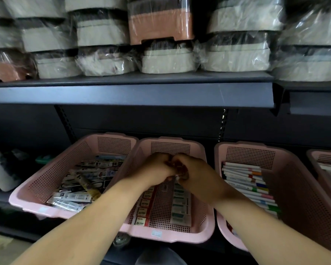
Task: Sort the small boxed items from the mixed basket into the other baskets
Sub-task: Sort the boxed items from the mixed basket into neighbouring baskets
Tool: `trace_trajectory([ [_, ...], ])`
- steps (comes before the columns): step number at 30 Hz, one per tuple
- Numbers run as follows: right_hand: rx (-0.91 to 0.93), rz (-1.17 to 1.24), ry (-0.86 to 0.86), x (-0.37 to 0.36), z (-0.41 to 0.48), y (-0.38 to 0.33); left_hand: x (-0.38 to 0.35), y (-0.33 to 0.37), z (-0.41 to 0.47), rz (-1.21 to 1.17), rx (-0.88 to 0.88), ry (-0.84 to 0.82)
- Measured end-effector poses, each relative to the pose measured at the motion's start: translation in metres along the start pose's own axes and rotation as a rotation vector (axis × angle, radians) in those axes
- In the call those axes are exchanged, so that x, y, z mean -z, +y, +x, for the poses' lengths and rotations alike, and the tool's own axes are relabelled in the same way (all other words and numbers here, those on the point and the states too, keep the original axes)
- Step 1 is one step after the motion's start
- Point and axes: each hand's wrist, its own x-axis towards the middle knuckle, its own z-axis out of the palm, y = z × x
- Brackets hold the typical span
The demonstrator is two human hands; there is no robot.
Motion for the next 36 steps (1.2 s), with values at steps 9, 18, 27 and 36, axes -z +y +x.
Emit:
trace_trajectory([
  [9,-0.155,0.075,0.08,0.009,-0.006,0.001,-0.004,-0.002,-0.006,-0.255,0.063,0.127],
  [18,-0.206,0.094,0.283,-0.004,0.003,-0.019,-0.014,0.007,-0.009,-0.352,0.077,0.258],
  [27,-0.134,0.117,0.066,-0.012,0.003,-0.005,0.003,0.004,-0.019,-0.071,-0.031,0.135],
  [36,-0.089,0.024,-0.141,-0.01,0.003,0.003,0.036,-0.022,-0.021,0.376,-0.142,0.108],
])
